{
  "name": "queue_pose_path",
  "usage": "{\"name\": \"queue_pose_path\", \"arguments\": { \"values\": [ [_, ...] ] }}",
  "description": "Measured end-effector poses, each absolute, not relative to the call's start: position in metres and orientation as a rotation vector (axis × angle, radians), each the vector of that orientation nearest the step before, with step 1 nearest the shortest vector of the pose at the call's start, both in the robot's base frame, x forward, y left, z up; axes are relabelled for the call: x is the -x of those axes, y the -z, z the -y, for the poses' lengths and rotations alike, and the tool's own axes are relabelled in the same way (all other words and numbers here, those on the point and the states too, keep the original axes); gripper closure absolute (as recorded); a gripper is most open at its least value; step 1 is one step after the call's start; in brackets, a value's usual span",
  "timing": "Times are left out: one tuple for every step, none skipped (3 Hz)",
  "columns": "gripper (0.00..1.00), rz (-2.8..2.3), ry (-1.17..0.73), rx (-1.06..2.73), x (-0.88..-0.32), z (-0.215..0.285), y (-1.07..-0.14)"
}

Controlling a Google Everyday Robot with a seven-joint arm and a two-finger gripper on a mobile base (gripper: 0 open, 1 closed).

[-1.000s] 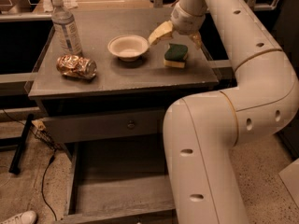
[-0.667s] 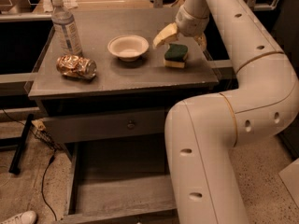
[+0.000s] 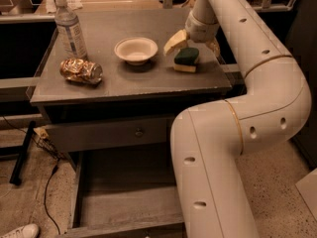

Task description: Place sponge into middle drawer

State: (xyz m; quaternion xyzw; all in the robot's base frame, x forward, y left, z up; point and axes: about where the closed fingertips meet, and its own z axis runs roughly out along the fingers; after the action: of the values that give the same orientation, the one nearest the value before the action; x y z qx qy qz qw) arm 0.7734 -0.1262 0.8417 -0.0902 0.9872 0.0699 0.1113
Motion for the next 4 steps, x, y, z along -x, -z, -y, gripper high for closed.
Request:
{"name": "queue_pose_path", "arguments": {
  "values": [
    [0.00,-2.885,-0.239,0.327,-0.773,0.108,-0.847],
    [0.00,-2.888,-0.251,0.381,-0.771,0.095,-0.846],
    [0.00,-2.906,-0.244,0.427,-0.769,0.088,-0.838],
    [0.00,-2.887,-0.257,0.429,-0.773,0.086,-0.837]
  ]
}}
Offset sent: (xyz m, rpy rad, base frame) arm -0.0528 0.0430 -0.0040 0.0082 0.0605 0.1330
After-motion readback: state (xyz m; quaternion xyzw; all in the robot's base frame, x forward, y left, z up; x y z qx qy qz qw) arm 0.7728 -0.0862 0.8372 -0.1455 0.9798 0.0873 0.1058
